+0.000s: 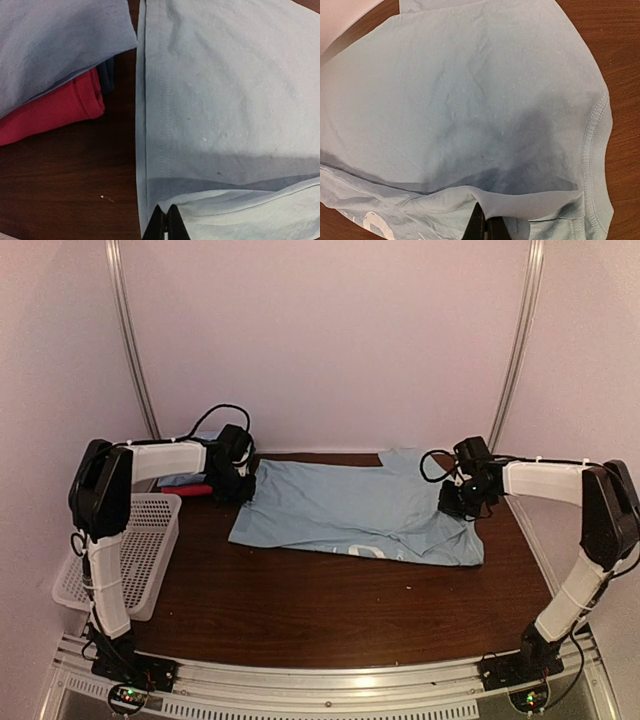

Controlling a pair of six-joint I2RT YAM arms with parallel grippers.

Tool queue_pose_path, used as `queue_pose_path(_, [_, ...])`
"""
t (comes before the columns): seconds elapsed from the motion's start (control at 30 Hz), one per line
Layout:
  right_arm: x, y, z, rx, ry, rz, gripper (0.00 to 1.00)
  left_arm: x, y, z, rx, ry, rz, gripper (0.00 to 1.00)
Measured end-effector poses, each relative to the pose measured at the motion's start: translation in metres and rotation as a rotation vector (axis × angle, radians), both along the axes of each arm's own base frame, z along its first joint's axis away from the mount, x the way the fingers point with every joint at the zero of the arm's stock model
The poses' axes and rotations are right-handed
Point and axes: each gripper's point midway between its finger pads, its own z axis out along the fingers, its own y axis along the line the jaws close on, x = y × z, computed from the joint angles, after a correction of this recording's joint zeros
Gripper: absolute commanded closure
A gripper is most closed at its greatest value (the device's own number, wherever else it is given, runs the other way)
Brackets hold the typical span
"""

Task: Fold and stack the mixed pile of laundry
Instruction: Fold the flattened T-shirt at the center of the board, then move the 1/3-folded T-shirt to the center of the board.

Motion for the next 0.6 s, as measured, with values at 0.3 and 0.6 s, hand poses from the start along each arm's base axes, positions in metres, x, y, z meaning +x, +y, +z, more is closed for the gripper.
queue_pose_path(0.3, [0.011, -0.008, 0.001, 0.019, 0.004, 0.002, 0.44, 0.003, 0.006, -0.006, 0.037, -0.007, -0.019, 0.36])
queue_pose_path(0.6, [-0.050, -0.031, 0.030, 0.073, -0.050, -0.027, 0.46, -0.058, 0.044, 0.029, -0.052, -0.063, 0.028, 0.36])
